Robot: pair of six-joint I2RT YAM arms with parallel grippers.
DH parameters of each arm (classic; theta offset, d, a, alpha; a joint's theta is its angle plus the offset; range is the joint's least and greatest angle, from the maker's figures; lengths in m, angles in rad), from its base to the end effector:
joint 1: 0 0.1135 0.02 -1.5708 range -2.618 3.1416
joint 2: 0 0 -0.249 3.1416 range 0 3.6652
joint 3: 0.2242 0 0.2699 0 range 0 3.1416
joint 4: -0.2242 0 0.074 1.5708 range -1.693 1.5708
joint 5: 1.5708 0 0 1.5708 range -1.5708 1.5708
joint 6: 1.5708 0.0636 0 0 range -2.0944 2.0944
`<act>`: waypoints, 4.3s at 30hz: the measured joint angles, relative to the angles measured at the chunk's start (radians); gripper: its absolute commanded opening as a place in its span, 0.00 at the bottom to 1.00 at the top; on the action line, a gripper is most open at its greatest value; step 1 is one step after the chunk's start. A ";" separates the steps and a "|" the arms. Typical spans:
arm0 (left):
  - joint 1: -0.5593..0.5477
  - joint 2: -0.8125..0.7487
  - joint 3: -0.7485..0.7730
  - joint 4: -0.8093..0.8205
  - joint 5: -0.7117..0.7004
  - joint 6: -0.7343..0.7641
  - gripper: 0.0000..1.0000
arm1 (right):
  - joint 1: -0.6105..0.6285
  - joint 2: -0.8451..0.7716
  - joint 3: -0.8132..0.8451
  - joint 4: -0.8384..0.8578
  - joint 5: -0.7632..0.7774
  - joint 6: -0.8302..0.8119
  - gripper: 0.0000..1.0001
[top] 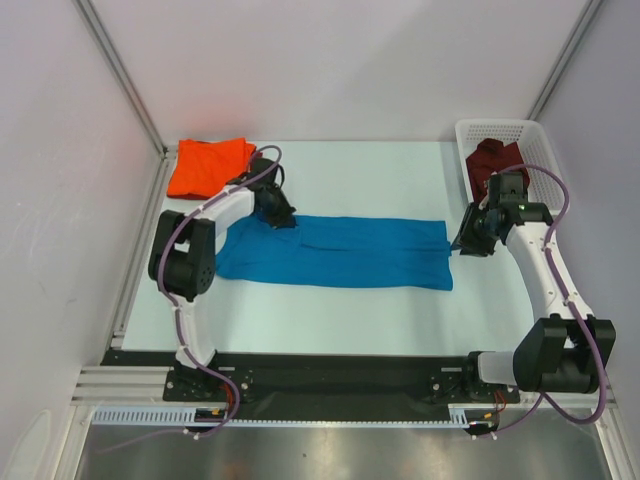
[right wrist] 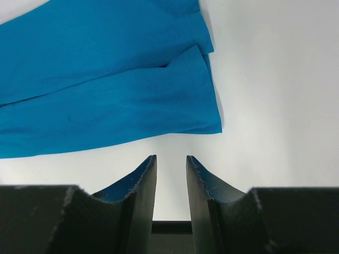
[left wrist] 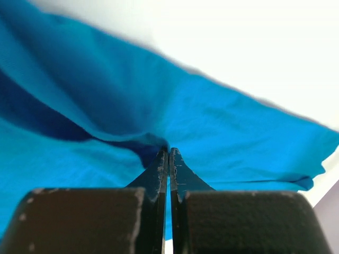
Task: Fold and stack the t-shirts
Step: Fold the tshirt
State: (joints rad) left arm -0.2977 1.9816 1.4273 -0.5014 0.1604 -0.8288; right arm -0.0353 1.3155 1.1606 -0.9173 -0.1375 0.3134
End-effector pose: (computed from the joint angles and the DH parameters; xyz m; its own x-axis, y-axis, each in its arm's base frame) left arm 0.4197 -0.1394 0.1353 -0.8311 -0.5061 -0.2304 -0.3667 0.8103 -0.4571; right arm 0.2920 -0.0016 0.2528 -0.8444 0.3354 -0.4178 0.2416 0.9344 0.2619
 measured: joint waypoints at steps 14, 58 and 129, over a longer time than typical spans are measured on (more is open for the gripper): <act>-0.054 0.069 0.101 -0.008 -0.002 0.022 0.41 | 0.002 -0.029 -0.001 -0.006 0.000 0.000 0.35; -0.060 0.047 0.087 -0.123 -0.081 0.102 0.04 | 0.090 -0.039 -0.033 0.001 0.019 0.031 0.36; 0.346 -0.257 -0.443 -0.026 0.054 0.244 0.15 | 0.385 0.729 0.323 0.164 0.154 -0.013 0.57</act>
State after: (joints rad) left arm 0.0483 1.7241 0.9840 -0.5270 0.2142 -0.5850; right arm 0.3500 2.0441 1.4841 -0.7532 0.0170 0.3004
